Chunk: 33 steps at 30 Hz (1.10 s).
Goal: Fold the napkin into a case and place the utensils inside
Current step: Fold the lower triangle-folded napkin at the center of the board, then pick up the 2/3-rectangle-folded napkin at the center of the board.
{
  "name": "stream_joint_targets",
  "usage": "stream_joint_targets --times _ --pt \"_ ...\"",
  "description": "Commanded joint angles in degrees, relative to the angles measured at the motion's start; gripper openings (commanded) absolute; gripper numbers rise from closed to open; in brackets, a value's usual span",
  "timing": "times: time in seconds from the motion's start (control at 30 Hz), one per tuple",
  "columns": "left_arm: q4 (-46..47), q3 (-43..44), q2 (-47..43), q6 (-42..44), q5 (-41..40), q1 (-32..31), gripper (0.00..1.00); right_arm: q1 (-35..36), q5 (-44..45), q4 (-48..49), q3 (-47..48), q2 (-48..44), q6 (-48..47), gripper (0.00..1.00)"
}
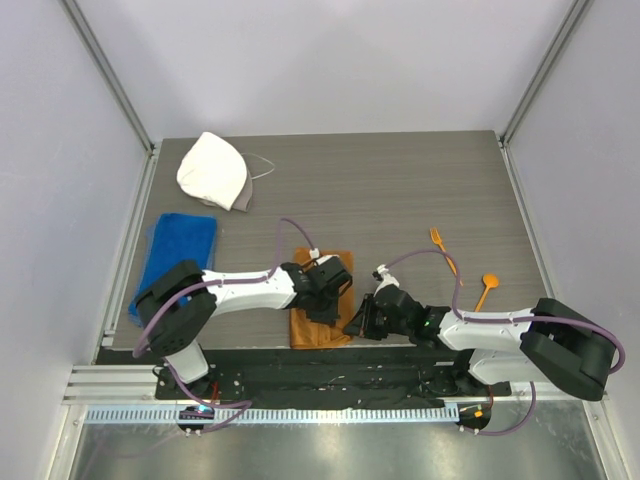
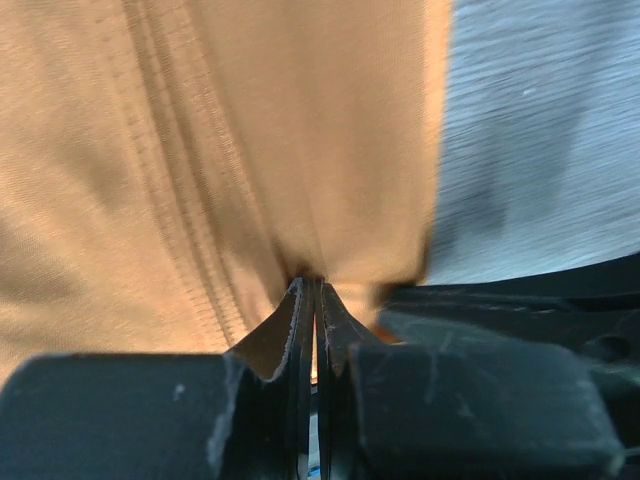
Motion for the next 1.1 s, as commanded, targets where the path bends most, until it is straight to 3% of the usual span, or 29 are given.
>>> stream_joint_targets --times 0.0,0.5,0.6,0.67,0.77,0.83,0.87,0.9,1.07 --pt "-7.22 -2.25 -2.29 1.69 -4.1 -0.15 0.06 0.26 2.35 -0.47 -0.77 -0.17 -0.31 0.01" --pt "-6.52 -0.14 -5.63 2.39 -4.19 -0.15 0.07 0.26 0.77 -2.31 2.48 -0.25 -1.89 0.01" --pt "-6.17 1.0 -6.94 2.92 -4.28 -0.15 0.13 0.26 1.12 -5.03 3.97 -3.33 -2.24 0.03" --pt "-4.85 0.66 -8.0 2.92 -3.67 -0.33 0.26 0.0 1.64 -8.96 5.82 -5.52 -3.29 0.06" --pt "-3.62 0.13 -10.11 2.83 -3.23 -0.85 0.36 -1.75 2.17 -16.07 8.54 -10.18 -5.57 0.15" --pt "-3.71 0.83 -10.2 2.83 -3.84 -2.26 0.44 -4.81 2.35 -21.96 10.13 -13.61 -6.72 0.29" --pt "-4.14 1.53 -10.03 2.75 -4.28 -3.04 0.45 -6.05 3.65 -23.65 10.48 -14.49 -7.68 0.34" --pt "-4.84 2.32 -9.5 2.31 -4.98 -4.79 0.48 -7.89 4.28 -25.5 10.92 -16.59 -8.13 0.45" --pt "-13.95 12.59 0.15 1.08 -14.97 -12.8 0.51 -20.38 4.28 -36.58 11.36 -20.65 -11.11 0.67"
